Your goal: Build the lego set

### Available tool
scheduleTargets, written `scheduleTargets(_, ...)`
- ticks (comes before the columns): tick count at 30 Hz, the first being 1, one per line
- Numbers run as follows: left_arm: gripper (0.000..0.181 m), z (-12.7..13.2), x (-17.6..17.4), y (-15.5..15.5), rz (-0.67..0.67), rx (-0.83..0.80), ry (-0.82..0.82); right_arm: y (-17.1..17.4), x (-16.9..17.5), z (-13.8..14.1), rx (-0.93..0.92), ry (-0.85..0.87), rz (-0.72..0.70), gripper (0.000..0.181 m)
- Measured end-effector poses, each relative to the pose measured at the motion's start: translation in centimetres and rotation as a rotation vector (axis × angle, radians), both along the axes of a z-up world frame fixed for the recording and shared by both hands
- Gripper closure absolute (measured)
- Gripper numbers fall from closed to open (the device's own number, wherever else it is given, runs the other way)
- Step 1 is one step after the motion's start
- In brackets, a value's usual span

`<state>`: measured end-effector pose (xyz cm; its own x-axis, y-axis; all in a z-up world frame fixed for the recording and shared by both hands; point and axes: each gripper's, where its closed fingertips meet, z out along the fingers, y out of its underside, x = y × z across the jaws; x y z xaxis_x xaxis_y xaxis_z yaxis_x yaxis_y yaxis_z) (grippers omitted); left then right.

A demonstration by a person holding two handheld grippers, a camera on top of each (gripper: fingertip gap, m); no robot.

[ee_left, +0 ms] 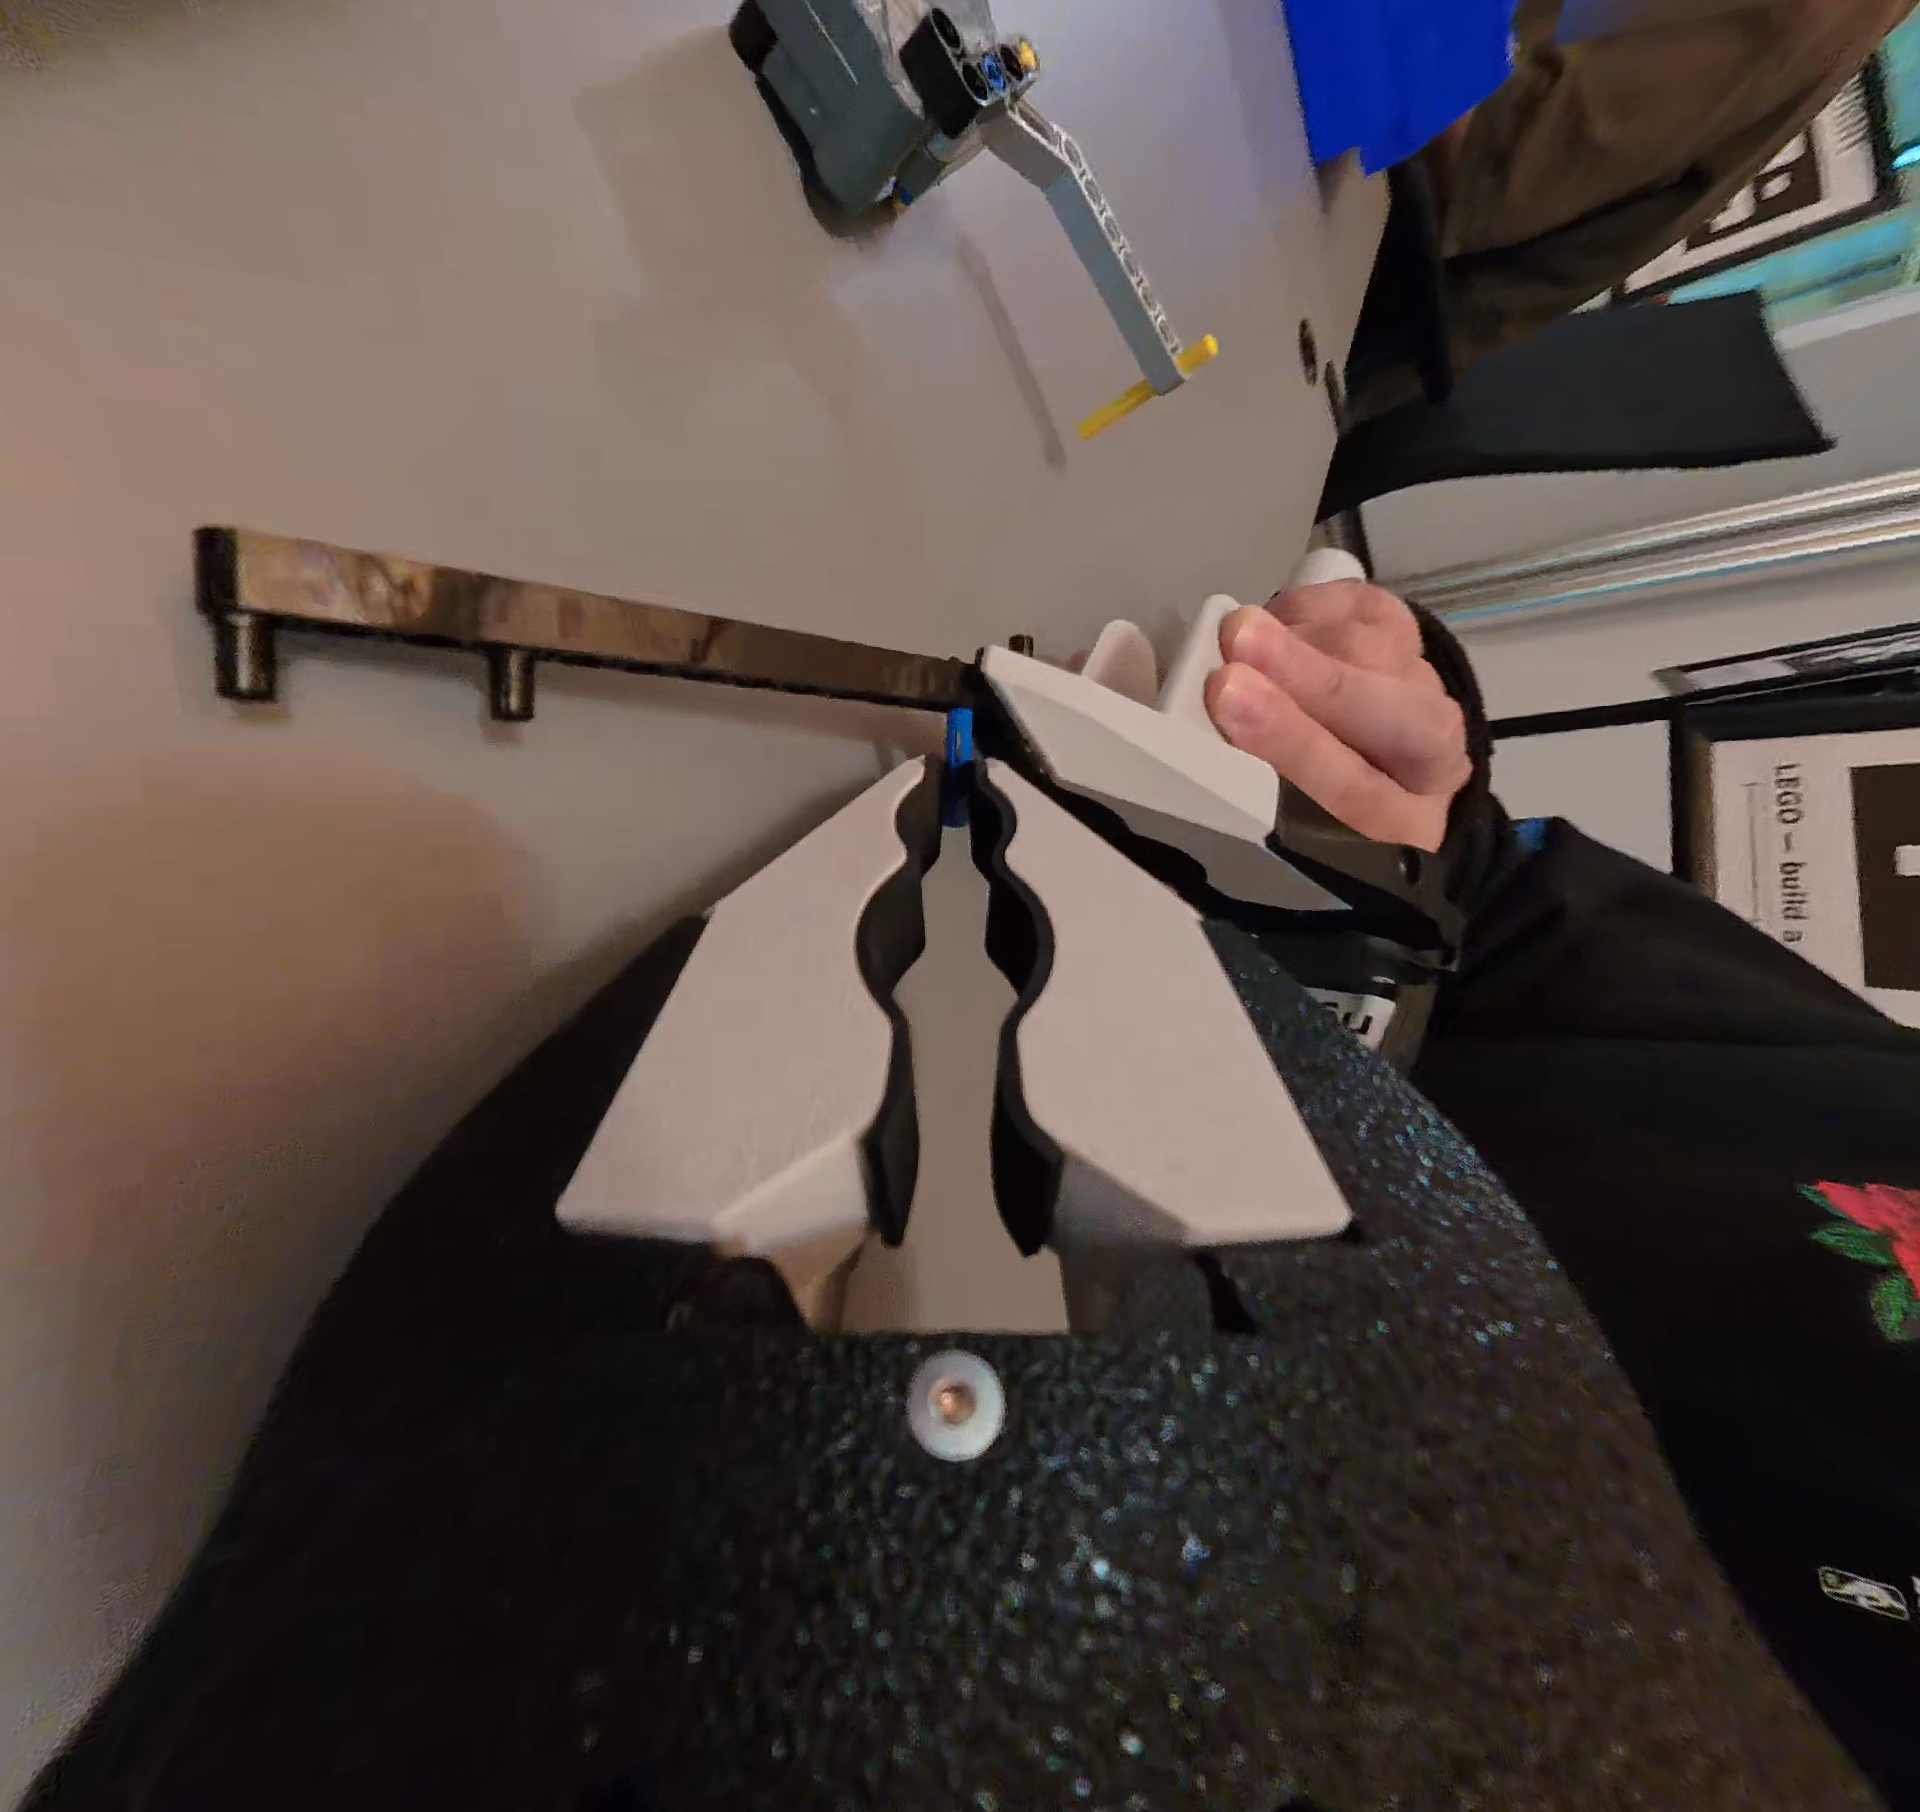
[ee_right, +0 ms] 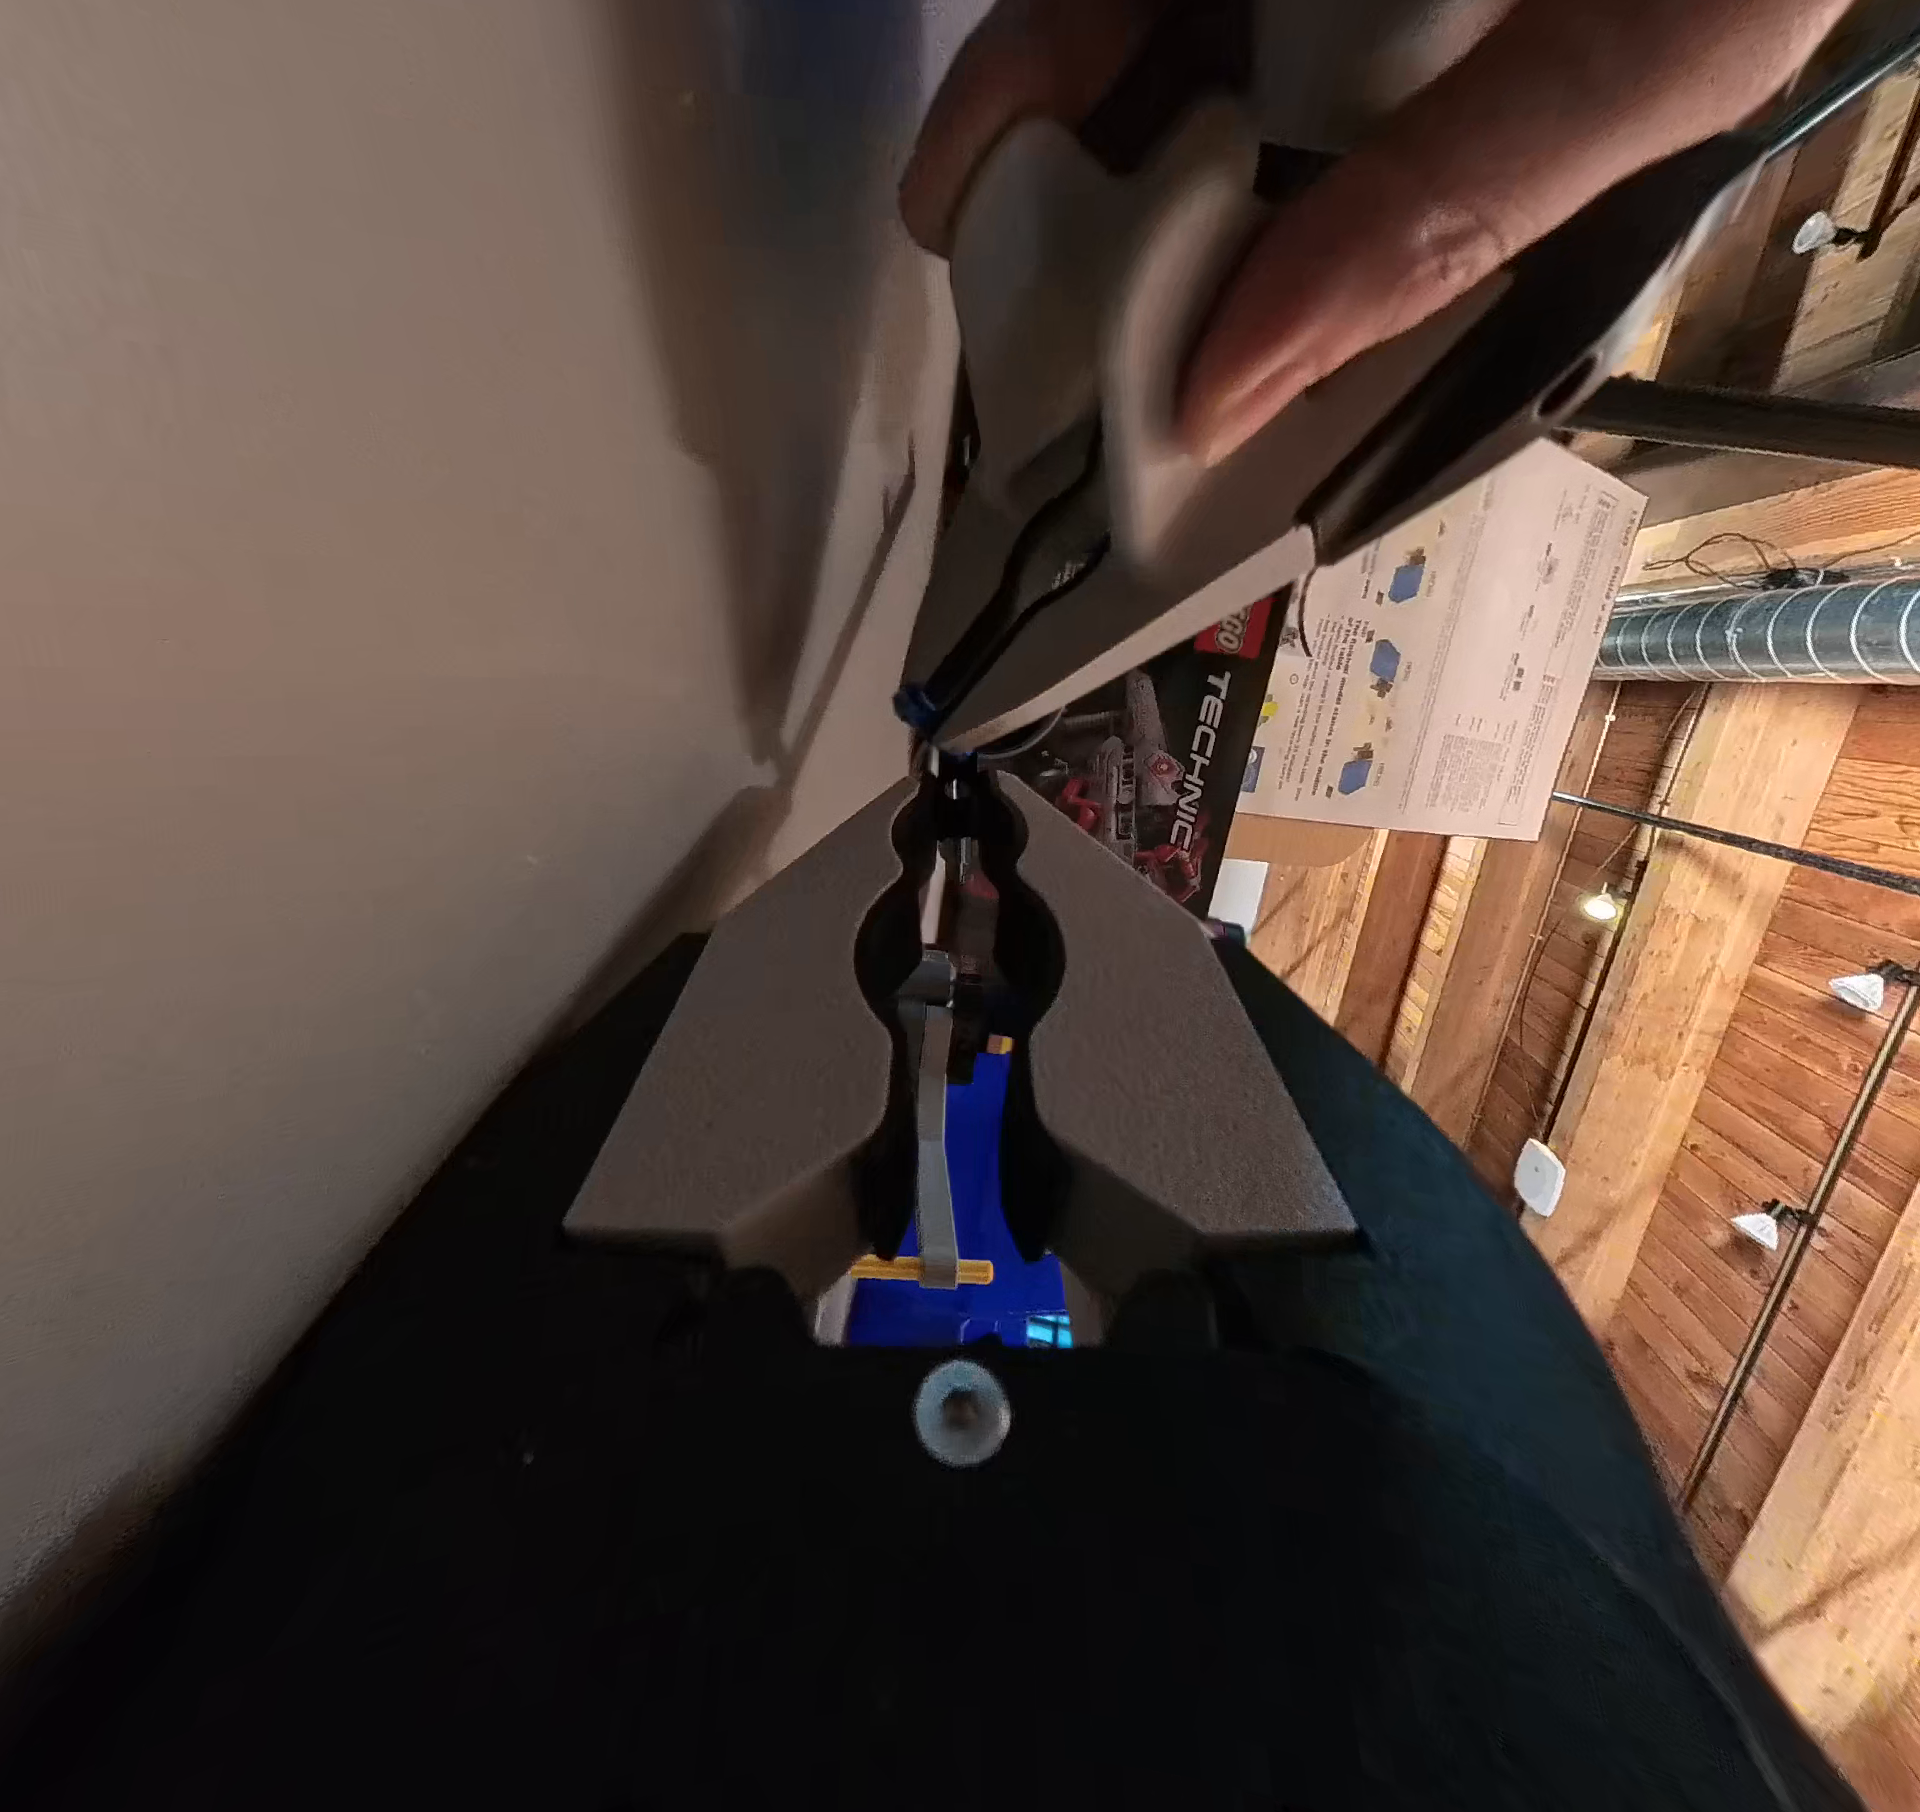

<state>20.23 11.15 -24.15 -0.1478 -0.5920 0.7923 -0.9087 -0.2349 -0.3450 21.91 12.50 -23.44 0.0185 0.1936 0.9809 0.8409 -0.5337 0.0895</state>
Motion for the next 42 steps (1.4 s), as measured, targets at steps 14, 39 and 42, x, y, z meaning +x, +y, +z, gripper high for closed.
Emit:
scheduleTargets(14,0.179,0.3,-0.1,1.3,-0.079,0.052,-0.073,-0.2,1.5,-1.3,0.006,0.216,-0.066,0.175)
scheduleTargets(39,0.179,0.8,-3.3,0.7,-0.195,0.234,-0.374,-2.1,-2.2,0.9,0.124,1.038,0.074,0.133)
scheduleTargets(42,0.179,0.9,-4.8,-0.6,-0.324,0.19,-0.348,-2.0,-2.6,1.7,0.069,0.722,0.159,0.137)
